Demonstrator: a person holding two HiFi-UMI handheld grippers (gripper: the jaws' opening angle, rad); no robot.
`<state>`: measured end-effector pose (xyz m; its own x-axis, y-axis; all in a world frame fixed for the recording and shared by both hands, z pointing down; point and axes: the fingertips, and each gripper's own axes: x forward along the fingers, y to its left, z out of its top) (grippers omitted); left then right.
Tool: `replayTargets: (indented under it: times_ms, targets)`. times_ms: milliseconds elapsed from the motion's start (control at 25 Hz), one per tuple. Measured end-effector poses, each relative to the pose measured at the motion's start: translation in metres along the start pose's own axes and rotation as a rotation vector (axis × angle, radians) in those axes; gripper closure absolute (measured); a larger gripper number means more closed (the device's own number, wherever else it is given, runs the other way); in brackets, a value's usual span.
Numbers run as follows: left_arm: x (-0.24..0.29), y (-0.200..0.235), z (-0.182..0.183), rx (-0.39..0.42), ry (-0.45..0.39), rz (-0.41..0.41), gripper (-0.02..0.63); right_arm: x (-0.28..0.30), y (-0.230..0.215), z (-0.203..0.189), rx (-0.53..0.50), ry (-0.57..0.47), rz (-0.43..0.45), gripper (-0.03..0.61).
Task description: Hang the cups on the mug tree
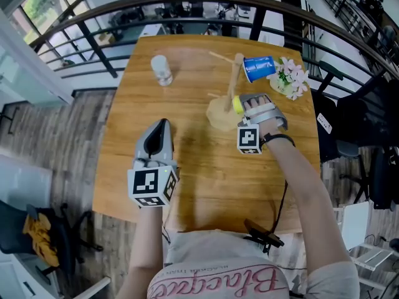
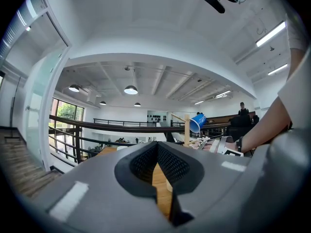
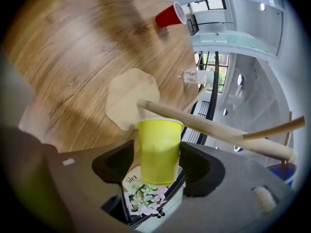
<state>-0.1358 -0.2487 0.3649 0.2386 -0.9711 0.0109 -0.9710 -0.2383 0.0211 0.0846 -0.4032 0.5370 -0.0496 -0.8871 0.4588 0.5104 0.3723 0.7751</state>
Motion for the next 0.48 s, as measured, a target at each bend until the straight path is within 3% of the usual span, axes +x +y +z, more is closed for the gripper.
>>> replayTargets:
  times_ms: [480]
  targets:
    - [-0.021, 0.01, 0.015, 0.015, -0.016, 0.009, 0.601, -0.01, 0.004, 0.004, 0.081, -0.005, 0.064, 0.27]
